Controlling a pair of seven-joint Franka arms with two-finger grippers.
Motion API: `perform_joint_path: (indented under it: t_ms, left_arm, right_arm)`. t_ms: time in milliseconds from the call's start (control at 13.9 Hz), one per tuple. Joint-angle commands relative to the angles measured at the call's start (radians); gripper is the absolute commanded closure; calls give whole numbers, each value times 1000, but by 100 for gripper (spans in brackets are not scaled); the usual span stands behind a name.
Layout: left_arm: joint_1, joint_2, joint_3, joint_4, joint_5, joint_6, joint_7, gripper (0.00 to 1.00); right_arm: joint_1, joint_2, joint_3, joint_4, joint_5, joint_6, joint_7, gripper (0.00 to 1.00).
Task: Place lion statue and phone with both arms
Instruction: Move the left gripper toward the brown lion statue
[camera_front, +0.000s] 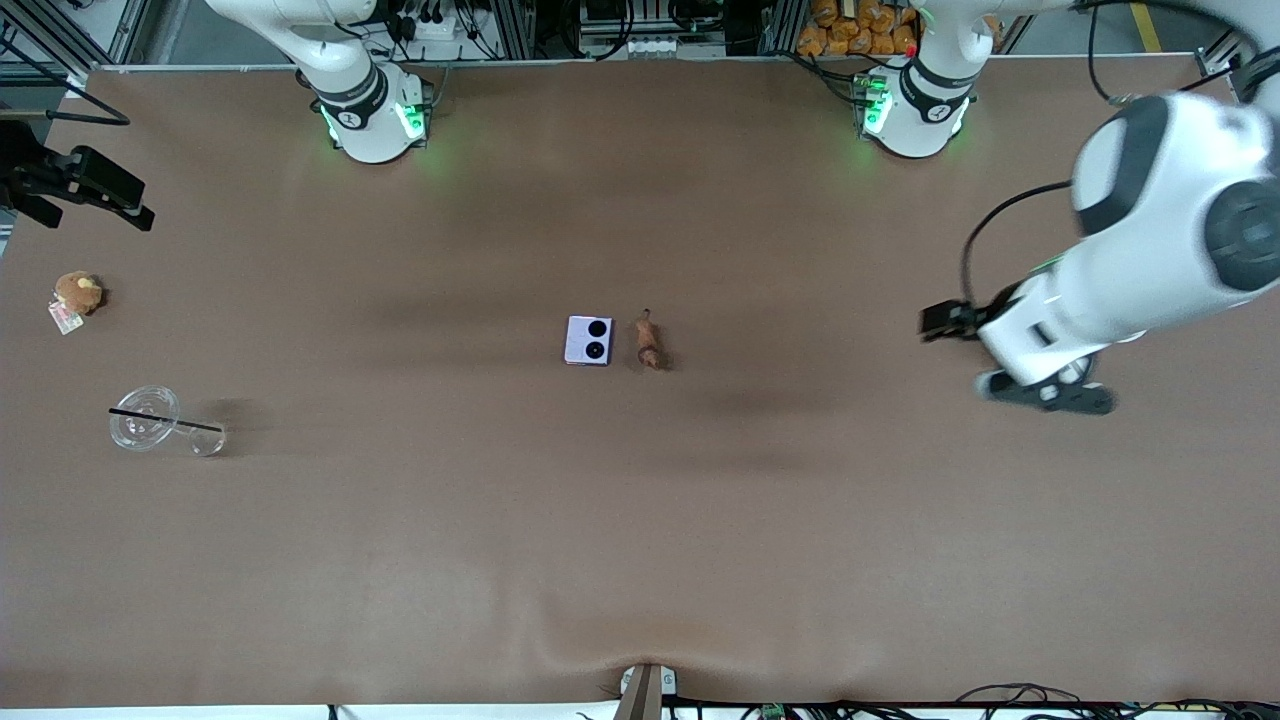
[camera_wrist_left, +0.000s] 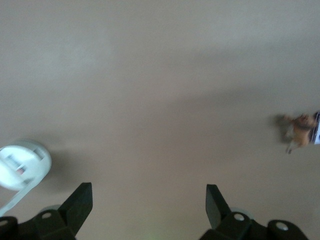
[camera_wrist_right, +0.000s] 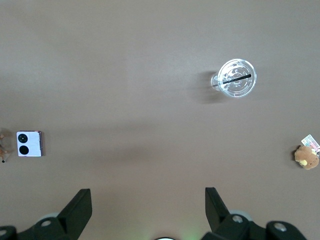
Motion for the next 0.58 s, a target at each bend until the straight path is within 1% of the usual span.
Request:
perform_joint_path:
  t_ms: [0,144,361,505]
  left_arm:
    - [-103,63,4,37,2,61,-164,0]
    - [-204,106,4,31,2,147,-337,0]
    - [-333,188,7,26,13,253,-520,0]
    - [-378,233,4,23,13,322,-613,0]
  right_arm:
    - [-26,-1,16,-6,7,-2,7,0]
    - [-26,0,16,-5,7,-2,7,0]
    - [-26,0,16,-9,7,-1,7,0]
    - [-26,3,16,-9,7,-2,7,0]
